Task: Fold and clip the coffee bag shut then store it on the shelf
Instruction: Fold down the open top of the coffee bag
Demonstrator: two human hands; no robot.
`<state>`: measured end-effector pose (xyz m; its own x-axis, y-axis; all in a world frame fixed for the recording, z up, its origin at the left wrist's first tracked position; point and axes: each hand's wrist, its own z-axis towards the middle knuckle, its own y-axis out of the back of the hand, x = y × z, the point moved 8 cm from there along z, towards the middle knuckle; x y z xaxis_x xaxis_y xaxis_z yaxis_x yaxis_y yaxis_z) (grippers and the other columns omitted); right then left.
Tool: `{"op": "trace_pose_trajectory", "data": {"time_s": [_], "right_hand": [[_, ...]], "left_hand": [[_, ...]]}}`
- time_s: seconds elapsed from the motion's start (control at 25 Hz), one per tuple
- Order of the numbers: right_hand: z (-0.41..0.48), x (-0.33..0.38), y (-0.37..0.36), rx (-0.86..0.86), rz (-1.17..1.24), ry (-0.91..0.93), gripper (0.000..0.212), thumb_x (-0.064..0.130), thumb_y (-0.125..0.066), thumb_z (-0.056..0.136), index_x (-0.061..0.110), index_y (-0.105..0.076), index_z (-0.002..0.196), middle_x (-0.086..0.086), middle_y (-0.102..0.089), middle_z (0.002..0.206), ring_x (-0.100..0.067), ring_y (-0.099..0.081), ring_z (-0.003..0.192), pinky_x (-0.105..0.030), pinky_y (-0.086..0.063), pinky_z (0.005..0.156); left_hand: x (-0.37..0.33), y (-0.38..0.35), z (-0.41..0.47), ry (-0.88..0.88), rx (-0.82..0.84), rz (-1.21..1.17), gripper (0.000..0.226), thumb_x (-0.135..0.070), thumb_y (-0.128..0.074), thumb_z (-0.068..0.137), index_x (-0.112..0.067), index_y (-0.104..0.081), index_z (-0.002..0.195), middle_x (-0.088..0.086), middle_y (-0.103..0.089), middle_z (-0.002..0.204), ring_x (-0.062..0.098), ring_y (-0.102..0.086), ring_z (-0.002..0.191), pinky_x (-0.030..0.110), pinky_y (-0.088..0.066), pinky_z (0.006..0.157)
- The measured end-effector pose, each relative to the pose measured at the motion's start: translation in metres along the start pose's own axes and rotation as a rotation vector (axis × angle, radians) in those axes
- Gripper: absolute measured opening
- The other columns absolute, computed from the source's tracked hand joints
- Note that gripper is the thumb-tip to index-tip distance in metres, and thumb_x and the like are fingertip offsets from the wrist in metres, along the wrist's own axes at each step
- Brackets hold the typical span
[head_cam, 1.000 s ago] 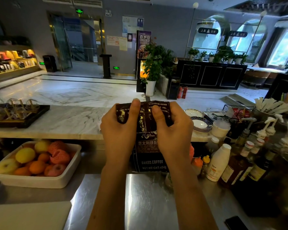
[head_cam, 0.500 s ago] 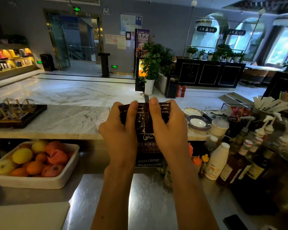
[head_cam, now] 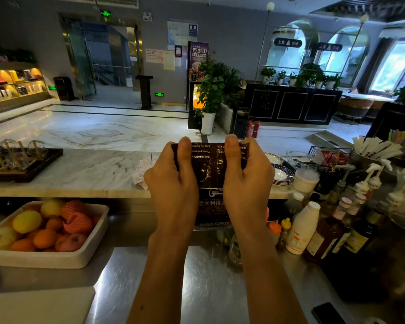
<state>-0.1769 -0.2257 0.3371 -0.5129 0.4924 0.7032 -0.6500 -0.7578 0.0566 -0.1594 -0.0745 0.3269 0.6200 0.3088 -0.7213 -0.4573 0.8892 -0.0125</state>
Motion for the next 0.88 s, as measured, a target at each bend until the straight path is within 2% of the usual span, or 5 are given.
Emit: {"op": "trace_pose_trajectory", "data": {"time_s": [0.16, 0.4, 0.64, 0.76, 0.88], "right_hand": [[0.007, 0.007, 0.004, 0.006, 0.002, 0.055, 0.038, 0.026, -0.044, 0.101, 0.03, -0.037, 0.063, 0.013, -0.035, 0.053, 0.003, -0.044, 0.05, -0.008, -0.034, 0.051], [0.013, -0.002, 0.007, 0.021, 0.032, 0.052, 0.043, 0.025, -0.042, 0.102, 0.028, -0.034, 0.059, 0.011, -0.033, 0.053, -0.001, -0.037, 0.048, -0.011, -0.029, 0.049], [0.017, -0.005, 0.021, -0.058, 0.087, 0.039, 0.042, 0.026, -0.046, 0.101, 0.03, -0.038, 0.06, 0.012, -0.038, 0.053, 0.0, -0.04, 0.049, -0.01, -0.031, 0.05], [0.014, -0.007, 0.016, -0.03, 0.137, -0.016, 0.038, 0.034, -0.046, 0.099, 0.024, -0.047, 0.062, 0.008, -0.047, 0.057, -0.002, -0.046, 0.053, -0.016, -0.038, 0.052], [0.007, -0.011, -0.003, 0.243, 0.23, -0.078, 0.028, 0.043, -0.047, 0.091, 0.021, -0.062, 0.086, 0.008, -0.067, 0.076, -0.002, -0.066, 0.071, -0.018, -0.052, 0.062]], "left_hand": [[0.001, 0.002, 0.004, 0.055, -0.01, -0.047, 0.046, -0.03, -0.035, 0.104, -0.023, -0.037, 0.059, -0.005, -0.043, 0.053, 0.008, -0.043, 0.051, 0.023, -0.036, 0.048], [0.003, -0.002, 0.002, 0.087, 0.069, -0.179, 0.05, -0.028, -0.035, 0.104, -0.002, -0.049, 0.064, 0.01, -0.055, 0.058, 0.027, -0.056, 0.057, 0.029, -0.045, 0.051], [-0.001, -0.014, -0.004, 0.068, 0.427, -0.287, 0.02, -0.036, -0.05, 0.091, -0.025, -0.067, 0.09, -0.009, -0.076, 0.079, 0.004, -0.073, 0.074, 0.014, -0.054, 0.061], [-0.001, -0.006, -0.002, 0.0, 0.331, -0.229, 0.02, -0.029, -0.051, 0.096, -0.02, -0.068, 0.091, -0.009, -0.074, 0.074, 0.005, -0.072, 0.073, 0.017, -0.054, 0.061], [0.003, 0.011, 0.004, -0.044, 0.194, -0.135, 0.016, -0.027, -0.052, 0.097, -0.024, -0.067, 0.092, -0.012, -0.071, 0.077, 0.005, -0.071, 0.072, 0.021, -0.055, 0.061]]}}
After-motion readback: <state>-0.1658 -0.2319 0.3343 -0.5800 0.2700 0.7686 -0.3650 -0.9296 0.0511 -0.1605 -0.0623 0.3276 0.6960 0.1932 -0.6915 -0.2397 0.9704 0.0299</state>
